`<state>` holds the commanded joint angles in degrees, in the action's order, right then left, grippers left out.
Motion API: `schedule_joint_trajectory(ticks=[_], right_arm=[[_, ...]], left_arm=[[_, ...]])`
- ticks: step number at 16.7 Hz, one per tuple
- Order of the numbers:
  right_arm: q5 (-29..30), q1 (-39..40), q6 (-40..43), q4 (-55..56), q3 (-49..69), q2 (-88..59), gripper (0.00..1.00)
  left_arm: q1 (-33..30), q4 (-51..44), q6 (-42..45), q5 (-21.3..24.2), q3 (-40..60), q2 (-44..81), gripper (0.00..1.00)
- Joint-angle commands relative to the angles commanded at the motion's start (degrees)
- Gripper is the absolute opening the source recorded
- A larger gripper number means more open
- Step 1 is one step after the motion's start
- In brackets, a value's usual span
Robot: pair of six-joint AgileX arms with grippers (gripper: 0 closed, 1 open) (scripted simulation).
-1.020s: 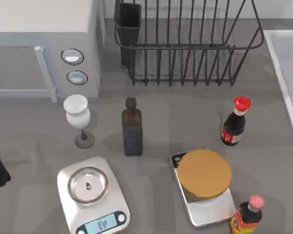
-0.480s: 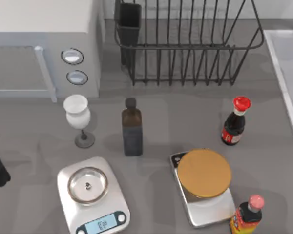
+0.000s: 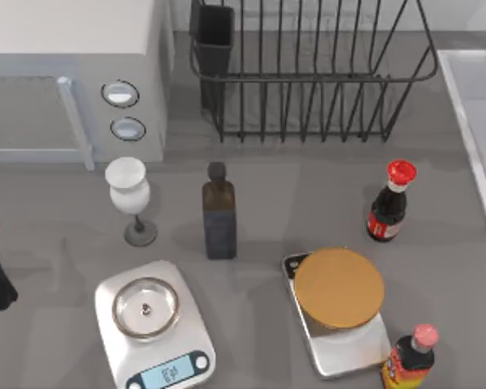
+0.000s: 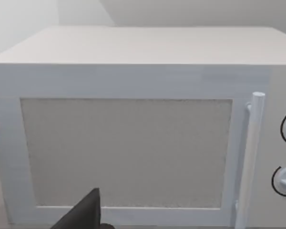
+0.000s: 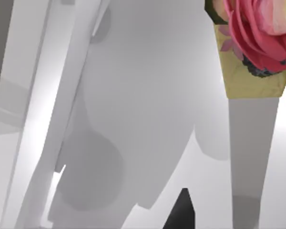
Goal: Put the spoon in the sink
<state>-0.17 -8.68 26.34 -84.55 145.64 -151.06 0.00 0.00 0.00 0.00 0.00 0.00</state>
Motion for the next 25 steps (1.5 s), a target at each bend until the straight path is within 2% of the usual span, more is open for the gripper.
schedule_joint_trajectory(ticks=[3, 8, 21, 25], right_arm=[[0.1, 0.1, 0.0, 5.0, -6.5, 2.3, 0.00], [0.1, 0.1, 0.0, 6.1, -7.8, 2.8, 0.00], [0.1, 0.1, 0.0, 6.1, -7.8, 2.8, 0.98], [0.1, 0.1, 0.0, 6.1, -7.8, 2.8, 1.00]], left_arm=[[0.0, 0.0, 0.0, 0.0, 0.0, 0.0, 1.00], [0.0, 0.0, 0.0, 0.0, 0.0, 0.0, 1.00], [0.0, 0.0, 0.0, 0.0, 0.0, 0.0, 1.00], [0.0, 0.0, 0.0, 0.0, 0.0, 0.0, 1.00]])
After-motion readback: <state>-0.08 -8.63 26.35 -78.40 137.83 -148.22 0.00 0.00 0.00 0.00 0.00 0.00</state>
